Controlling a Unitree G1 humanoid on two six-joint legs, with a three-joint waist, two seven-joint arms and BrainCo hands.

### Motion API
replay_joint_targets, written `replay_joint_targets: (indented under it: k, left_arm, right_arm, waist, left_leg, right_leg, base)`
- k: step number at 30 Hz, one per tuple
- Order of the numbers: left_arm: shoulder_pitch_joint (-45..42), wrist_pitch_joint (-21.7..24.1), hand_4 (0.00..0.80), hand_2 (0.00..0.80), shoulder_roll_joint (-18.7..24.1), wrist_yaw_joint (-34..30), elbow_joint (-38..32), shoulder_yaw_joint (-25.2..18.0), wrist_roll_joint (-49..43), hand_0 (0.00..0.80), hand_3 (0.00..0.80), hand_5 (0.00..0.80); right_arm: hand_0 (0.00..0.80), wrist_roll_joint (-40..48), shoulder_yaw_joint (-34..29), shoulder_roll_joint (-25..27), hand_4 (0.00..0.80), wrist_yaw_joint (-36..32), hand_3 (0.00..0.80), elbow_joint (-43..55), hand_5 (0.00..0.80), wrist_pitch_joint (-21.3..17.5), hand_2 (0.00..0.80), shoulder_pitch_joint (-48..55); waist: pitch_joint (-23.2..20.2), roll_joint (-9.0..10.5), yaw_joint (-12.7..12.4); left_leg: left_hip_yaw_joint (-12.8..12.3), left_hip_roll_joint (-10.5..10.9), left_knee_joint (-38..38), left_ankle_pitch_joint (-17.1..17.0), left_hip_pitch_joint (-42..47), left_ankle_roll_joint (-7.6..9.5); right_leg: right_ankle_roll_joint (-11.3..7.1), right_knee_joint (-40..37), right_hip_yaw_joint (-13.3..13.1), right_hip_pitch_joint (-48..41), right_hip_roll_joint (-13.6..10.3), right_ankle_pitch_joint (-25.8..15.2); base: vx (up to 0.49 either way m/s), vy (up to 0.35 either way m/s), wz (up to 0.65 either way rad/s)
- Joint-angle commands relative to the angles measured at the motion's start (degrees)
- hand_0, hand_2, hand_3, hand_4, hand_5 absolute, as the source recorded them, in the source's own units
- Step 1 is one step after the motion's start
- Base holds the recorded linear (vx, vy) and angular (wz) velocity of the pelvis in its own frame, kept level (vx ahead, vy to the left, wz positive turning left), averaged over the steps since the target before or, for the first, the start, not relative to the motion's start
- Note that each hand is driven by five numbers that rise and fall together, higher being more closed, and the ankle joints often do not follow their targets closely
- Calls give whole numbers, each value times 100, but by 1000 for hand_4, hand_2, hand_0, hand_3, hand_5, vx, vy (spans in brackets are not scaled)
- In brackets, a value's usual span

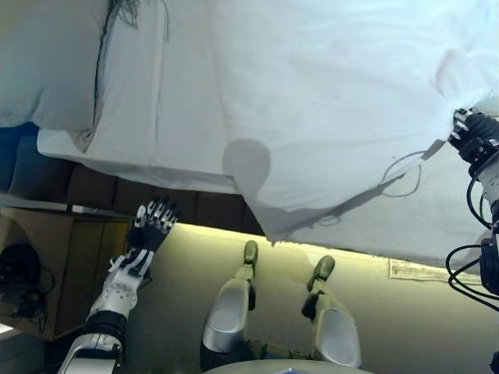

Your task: Make the bed neatly

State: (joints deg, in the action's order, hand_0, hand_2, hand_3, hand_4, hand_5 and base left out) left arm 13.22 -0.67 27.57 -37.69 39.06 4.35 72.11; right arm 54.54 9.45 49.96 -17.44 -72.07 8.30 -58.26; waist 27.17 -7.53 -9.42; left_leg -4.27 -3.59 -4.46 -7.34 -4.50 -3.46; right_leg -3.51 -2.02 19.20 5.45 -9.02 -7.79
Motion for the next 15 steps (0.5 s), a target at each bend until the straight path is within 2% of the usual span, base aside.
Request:
replay_joint_targets:
  k: [1, 4, 8, 10, 12, 13, 15]
  left_arm:
    - [183, -212, 0, 0, 145, -624, 40, 680, 108, 0, 0, 0]
    - [417, -515, 0, 0, 68, -931, -61, 897, 89, 0, 0, 0]
    - [864, -1265, 0, 0, -45, -1124, 97, 1430, -247, 0, 0, 0]
    - [1029, -1826, 0, 0, -95, -1334, 234, 1584, -250, 0, 0, 0]
    - [1157, -2851, 0, 0, -267, -1564, 441, 1702, -136, 0, 0, 0]
    - [1177, -3300, 0, 0, -371, -1515, 582, 1712, -61, 0, 0, 0]
    - [1226, -3807, 0, 0, -720, -967, 983, 1572, 466, 0, 0, 0]
  right_arm:
    - [800, 77, 361, -31, 800, -301, 800, 262, 800, -159, 800, -128]
    - [800, 31, 447, -189, 800, -350, 800, 253, 800, -125, 800, -115]
    - [800, 48, 654, -444, 800, -244, 800, 230, 800, -50, 800, -169]
    - [800, 70, 705, -505, 800, -235, 800, 231, 800, 11, 800, -205]
    - [800, 112, 798, -620, 800, -200, 800, 228, 800, -26, 800, -228]
    - [800, 117, 832, -676, 800, -172, 800, 232, 800, -37, 800, -259]
    - [800, 130, 889, -859, 800, -105, 800, 223, 800, -94, 800, -311]
  waist:
    - [-765, 267, 157]
    - [-911, 333, 217]
    - [-1068, 434, 278]
    - [-1103, 474, 292]
    - [-1133, 533, 310]
    - [-1137, 562, 316]
    - [-1140, 659, 337]
  left_leg:
    - [-229, -213, -19, 61, -14, -227]
    - [-285, -222, -36, 93, 94, -228]
    - [-367, -256, -29, 137, 213, -211]
    - [-390, -277, -31, 149, 249, -210]
    - [-404, -296, -46, 172, 284, -201]
    - [-413, -301, -49, 191, 296, -195]
    - [-447, -321, -48, 223, 305, -189]
  right_leg:
    - [-363, 496, -68, -52, -259, 439]
    - [-389, 342, -110, -174, -240, 360]
    - [-401, 279, -115, -305, -231, 335]
    - [-402, 266, -114, -347, -214, 329]
    - [-410, 226, -144, -379, -183, 312]
    - [-413, 213, -168, -384, -167, 310]
    - [-415, 213, -201, -373, -134, 319]
  base:
    - [39, 53, 4]
    - [28, 39, -4]
    - [1, 0, -1]
    - [2, -17, -6]
    - [-8, -31, -11]
    - [-22, -25, -15]
    - [-47, -33, -12]
